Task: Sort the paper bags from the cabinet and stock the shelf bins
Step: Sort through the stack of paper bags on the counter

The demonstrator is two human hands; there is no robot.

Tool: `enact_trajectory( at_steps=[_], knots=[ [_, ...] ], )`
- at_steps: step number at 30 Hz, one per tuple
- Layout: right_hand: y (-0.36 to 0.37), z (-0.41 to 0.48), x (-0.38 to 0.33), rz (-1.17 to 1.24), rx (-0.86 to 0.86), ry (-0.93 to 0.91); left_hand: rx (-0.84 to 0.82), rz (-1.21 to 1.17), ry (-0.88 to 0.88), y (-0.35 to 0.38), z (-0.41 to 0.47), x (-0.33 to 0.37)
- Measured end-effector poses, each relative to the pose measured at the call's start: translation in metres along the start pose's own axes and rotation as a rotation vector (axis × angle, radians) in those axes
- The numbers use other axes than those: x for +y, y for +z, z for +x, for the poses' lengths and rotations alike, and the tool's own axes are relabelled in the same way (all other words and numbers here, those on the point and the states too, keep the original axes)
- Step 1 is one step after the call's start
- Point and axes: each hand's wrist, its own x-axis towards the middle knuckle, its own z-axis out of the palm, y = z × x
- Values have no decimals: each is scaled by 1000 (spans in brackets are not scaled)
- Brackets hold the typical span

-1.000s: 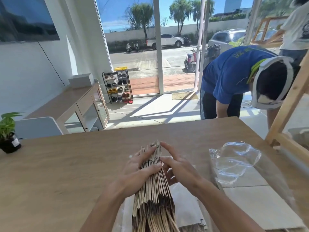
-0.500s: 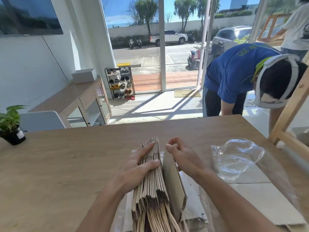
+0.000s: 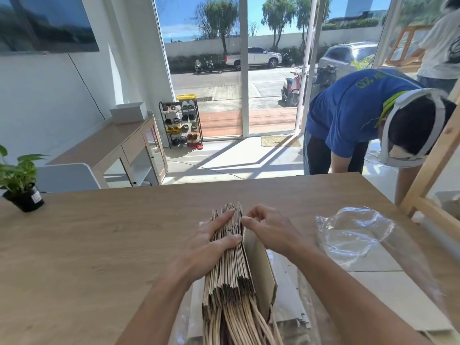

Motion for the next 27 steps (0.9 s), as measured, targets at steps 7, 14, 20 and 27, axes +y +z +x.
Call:
enact_trajectory(
  at_steps=[7,14,20,27],
  knots=[
    [3,-8,-7,65,-6,4,0,-13,2,-3,-2,-1],
    [5,-7,-12,-36,39,-3,12,-13,-13,-3,-1,-7],
    [6,-6,-15,-92,63,1,5,-50,-14,-4,-1,-10],
    [5,-11,-18,-29,14,19,-1,-36,-7,-6,-4,-11]
  ],
)
